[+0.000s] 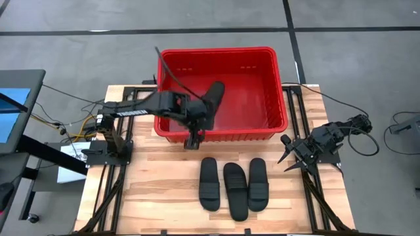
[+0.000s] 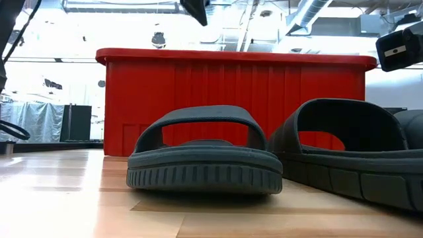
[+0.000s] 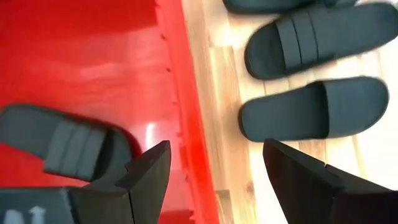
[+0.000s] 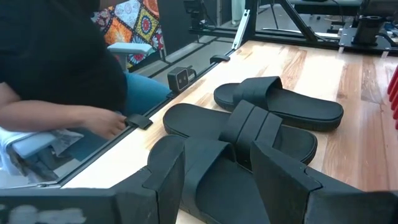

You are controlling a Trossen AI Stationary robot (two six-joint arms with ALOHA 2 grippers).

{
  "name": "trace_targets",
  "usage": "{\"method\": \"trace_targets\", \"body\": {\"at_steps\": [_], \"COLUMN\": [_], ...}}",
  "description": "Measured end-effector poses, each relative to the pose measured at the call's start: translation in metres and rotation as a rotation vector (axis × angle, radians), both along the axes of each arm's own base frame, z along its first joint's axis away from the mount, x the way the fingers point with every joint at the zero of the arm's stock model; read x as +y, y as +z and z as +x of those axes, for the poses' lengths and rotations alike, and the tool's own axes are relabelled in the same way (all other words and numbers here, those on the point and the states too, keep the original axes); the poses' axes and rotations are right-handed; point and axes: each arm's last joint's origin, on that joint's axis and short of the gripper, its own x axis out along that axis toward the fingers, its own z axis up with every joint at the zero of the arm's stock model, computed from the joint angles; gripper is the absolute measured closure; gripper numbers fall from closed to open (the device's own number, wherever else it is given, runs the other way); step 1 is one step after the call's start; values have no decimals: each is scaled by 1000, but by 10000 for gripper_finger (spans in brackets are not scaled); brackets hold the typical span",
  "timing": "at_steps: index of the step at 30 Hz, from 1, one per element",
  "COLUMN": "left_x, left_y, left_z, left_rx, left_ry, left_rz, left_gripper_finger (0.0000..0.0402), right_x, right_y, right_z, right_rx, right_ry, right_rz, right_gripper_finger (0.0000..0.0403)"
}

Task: Pick and place slides into bin
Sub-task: Put the black slipper into the red bin

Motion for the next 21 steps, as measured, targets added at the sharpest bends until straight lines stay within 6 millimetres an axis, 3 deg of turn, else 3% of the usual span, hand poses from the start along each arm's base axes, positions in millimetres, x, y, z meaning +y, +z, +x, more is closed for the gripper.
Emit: {"method": "trace_targets", "body": {"at_steps": [4, 8, 14, 21], "left_x": [-5, -7, -10, -34], "left_y": [-24, -41, -54, -67], "left_z": [4, -6, -48, -102], "left_rx": [1, -57, -250, -555], "left_ry": [-15, -30, 16, 13], "left_rz": [-6, -22, -64, -172], "left_gripper_finger": [154, 154, 154, 154], "right_x": [0, 0, 0, 0], "right_y": [0, 0, 0, 0], "right_z": [0, 0, 0, 0], "right_rx": [0, 0, 0, 1], "right_ry": [0, 0, 0, 0], "right_rz": [0, 0, 0, 0], "right_gripper_finger": [230, 230, 230, 230]}}
